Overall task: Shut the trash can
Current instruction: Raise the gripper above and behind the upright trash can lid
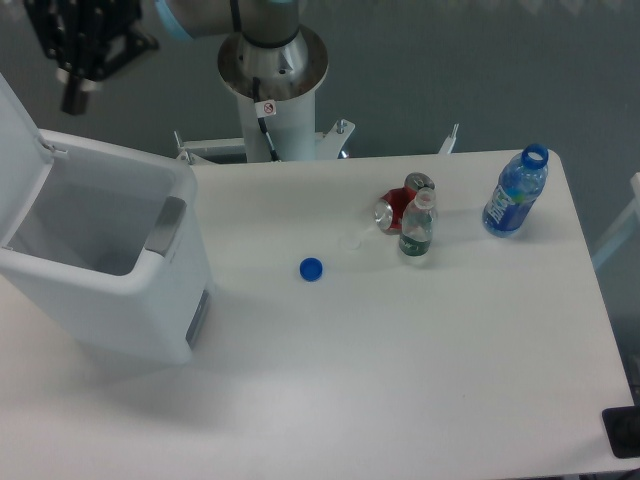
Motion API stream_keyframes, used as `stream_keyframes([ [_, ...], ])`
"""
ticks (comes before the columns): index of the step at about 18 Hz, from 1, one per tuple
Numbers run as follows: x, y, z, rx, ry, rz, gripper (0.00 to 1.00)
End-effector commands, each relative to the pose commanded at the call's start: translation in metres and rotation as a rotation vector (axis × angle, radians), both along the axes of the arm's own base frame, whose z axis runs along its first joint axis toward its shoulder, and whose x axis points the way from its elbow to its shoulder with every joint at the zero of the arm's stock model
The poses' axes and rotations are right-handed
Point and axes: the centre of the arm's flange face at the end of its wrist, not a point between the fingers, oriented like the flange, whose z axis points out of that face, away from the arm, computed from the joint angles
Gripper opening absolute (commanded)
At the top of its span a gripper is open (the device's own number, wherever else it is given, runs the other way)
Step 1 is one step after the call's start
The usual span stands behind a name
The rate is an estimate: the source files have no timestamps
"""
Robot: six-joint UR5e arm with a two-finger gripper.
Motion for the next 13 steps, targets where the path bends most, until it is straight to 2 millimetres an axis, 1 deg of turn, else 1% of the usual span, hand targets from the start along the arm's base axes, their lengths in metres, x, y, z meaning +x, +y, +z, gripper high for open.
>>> stream_keyframes([
  [1, 0.011, 0.0, 0.004, 0.018, 0.01, -0.02, 0.0],
  [3, 0.026, -0.001, 0.018, 0.052, 0.03, -0.05, 0.0],
  [5, 0.035, 0.002, 0.028, 0.069, 0.046, -0.078, 0.0],
  [6, 0.038, 0.003, 0.029, 0.073, 0.065, -0.1, 0.0],
  [8, 0.05, 0.005, 0.028, 0.075, 0.105, -0.166, 0.0],
  [10, 0.061, 0.008, 0.021, 0.066, 0.131, -0.22, 0.0],
  [13, 0.071, 0.016, 0.013, 0.053, 0.153, -0.268, 0.0],
])
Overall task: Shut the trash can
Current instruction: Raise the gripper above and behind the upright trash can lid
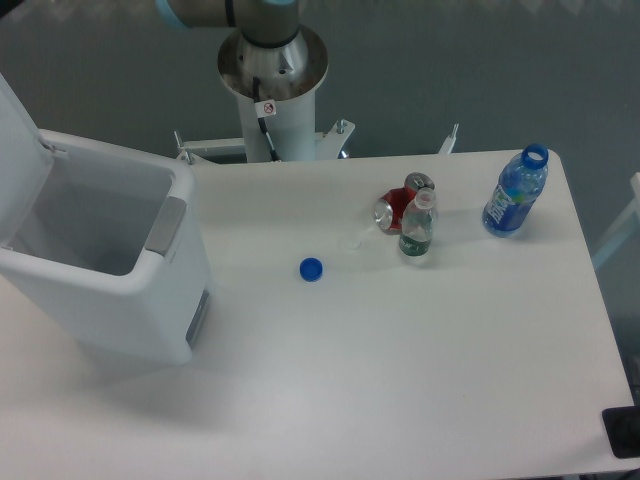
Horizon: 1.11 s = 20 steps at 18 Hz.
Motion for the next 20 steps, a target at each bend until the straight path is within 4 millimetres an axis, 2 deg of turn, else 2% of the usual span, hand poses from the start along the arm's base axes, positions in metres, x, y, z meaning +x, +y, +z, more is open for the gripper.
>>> stream_keyframes([
  [4, 0.013, 0.009, -0.008, 0.001, 0.084, -0.106, 0.0],
  [10, 0.034, 0.011, -0.024, -0.1, 0.158, -0.143, 0.0],
  [16, 0.033, 0.009, -0.029, -0.138, 0.184, -0.111, 0.0],
  [20, 0.029, 0.003, -0.02, -0.133, 0.215, -0.078, 0.0],
])
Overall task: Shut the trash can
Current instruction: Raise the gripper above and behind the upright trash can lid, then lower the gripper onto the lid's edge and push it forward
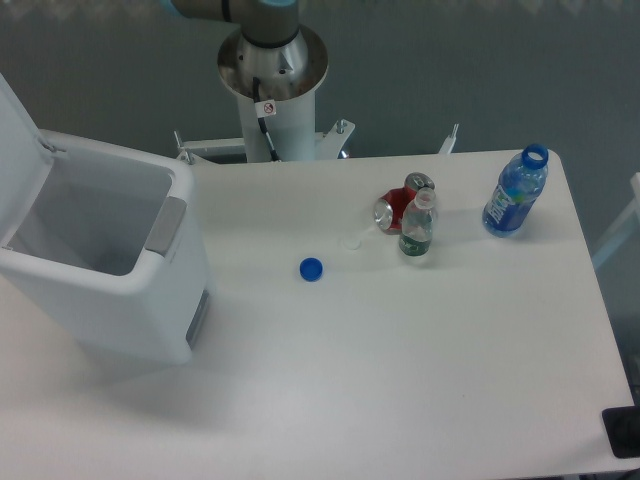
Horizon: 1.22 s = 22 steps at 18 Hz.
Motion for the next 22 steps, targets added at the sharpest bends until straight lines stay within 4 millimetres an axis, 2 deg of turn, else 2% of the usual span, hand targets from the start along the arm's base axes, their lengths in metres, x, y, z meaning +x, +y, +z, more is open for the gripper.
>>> stream_keyframes([
  [11, -0.014, 0.001, -0.004, -0.021, 0.014, 0.097, 0.0],
  [15, -0.045, 0.002, -0.005, -0.021, 0.006, 0.164, 0.0],
  [20, -0.079, 0.012, -0.017, -0.046, -0.004, 0.225, 0.0],
  [22, -0.087, 0.018, -0.029, -0.071, -0.011, 0.236, 0.0],
])
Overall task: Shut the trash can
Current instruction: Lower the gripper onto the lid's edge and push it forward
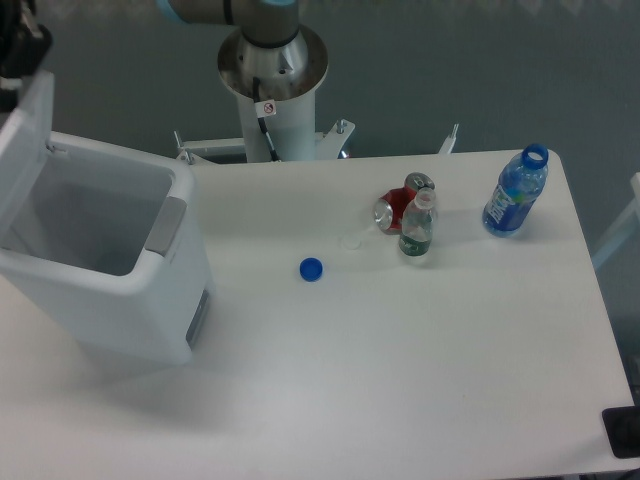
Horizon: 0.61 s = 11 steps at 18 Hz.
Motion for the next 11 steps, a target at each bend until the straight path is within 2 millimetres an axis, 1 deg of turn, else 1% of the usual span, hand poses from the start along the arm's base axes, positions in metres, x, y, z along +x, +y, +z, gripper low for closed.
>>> stream_keyframes([
  [2, -0.009, 0.007, -0.015, -0.028, -0.013, 0.011, 0.0],
  [4, -0.02, 0.008, -0.02, -0.038, -0.017, 0.029, 0.0],
  [7, -0.03, 0.013, -0.031, -0.06, -0.027, 0.043, 0.0],
  [8, -0.037, 0.012, -0.032, -0.062, -0.03, 0.055, 0.0],
  [11, -0.046, 0.01, -0.038, -0.073, -0.035, 0.072, 0.0],
])
